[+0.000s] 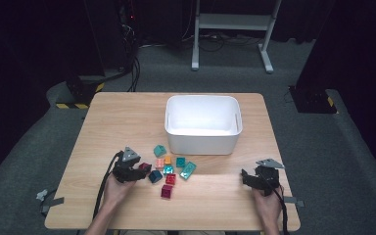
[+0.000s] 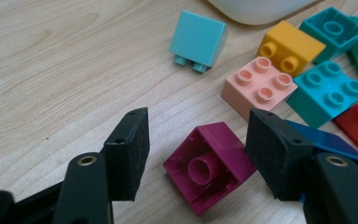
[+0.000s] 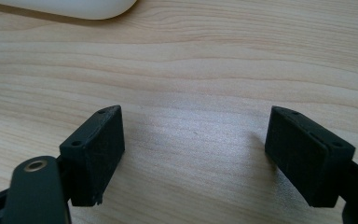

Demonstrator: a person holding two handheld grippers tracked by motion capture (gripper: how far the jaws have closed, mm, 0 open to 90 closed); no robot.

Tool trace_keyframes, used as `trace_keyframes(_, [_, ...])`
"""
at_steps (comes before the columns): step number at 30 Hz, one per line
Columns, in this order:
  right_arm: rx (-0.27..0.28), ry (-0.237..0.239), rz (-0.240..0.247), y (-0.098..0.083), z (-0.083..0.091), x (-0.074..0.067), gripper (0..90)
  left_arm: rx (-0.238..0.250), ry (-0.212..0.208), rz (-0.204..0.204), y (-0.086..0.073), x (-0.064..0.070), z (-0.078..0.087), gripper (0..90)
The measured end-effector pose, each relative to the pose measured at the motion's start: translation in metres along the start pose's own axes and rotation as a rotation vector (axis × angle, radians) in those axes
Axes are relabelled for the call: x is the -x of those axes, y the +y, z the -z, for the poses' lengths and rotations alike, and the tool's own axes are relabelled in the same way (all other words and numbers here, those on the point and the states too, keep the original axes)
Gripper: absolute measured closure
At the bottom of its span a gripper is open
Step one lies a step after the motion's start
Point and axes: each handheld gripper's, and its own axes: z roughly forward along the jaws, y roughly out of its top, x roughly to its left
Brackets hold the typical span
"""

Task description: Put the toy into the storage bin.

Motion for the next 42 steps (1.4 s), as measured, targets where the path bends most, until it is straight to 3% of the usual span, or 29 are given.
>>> trace_keyframes(10, [0.000,0.001,0.001,0.000,0.000,0.000,19.6,-0.026,0.037,-0.004,-0.008,0.001,-0.006,39.9])
trace_keyframes(19, [0.000,0.002,0.001,0.000,0.000,0.000,19.6,-0.005,0.041,0.016,-0.011,-0.001,-0.006,41.6])
trace_keyframes(42, [0.000,0.002,0.001,0.000,0.000,0.000,19.6,0.021,0.041,0.005,-0.009,-0.002,-0.003,46.6])
